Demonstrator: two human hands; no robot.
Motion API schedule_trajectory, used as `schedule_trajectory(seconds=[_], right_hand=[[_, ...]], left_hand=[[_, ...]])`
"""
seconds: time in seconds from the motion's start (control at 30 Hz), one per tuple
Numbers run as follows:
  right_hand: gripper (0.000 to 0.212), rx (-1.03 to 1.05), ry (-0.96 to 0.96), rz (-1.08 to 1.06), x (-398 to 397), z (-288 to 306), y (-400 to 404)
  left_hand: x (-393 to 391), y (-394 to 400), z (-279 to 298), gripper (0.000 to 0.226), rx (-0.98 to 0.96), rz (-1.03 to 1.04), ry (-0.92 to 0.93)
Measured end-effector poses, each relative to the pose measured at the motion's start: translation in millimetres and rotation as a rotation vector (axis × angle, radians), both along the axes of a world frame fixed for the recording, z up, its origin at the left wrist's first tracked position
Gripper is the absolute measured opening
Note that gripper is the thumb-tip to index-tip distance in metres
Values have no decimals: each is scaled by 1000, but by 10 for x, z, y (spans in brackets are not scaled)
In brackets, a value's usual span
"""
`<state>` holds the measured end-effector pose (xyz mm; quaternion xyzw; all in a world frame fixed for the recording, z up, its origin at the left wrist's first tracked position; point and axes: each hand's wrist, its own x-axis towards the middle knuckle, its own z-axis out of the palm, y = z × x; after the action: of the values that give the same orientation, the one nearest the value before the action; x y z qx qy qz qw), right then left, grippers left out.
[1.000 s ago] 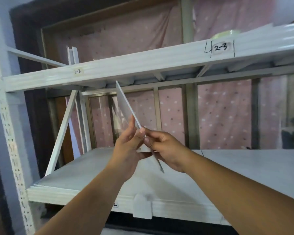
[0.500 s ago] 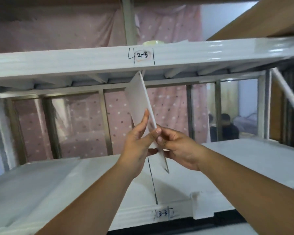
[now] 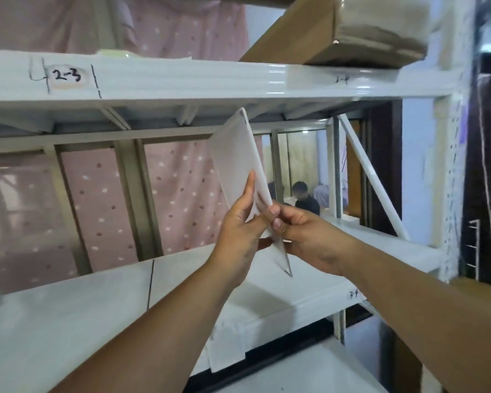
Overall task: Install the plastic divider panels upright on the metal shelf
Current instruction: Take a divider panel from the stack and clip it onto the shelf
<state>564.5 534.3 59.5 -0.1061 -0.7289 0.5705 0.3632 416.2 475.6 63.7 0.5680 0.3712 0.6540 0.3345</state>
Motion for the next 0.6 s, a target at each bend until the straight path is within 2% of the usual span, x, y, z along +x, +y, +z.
schedule_trajectory(seconds=[0.2, 0.6], right_hand=[[38, -3, 2, -107, 689, -83, 456], [35, 2, 77, -225, 1465, -350, 1061]], left_hand=[[704, 538, -29, 84, -26, -74, -109], [1549, 1284, -219, 76, -57, -82, -52]])
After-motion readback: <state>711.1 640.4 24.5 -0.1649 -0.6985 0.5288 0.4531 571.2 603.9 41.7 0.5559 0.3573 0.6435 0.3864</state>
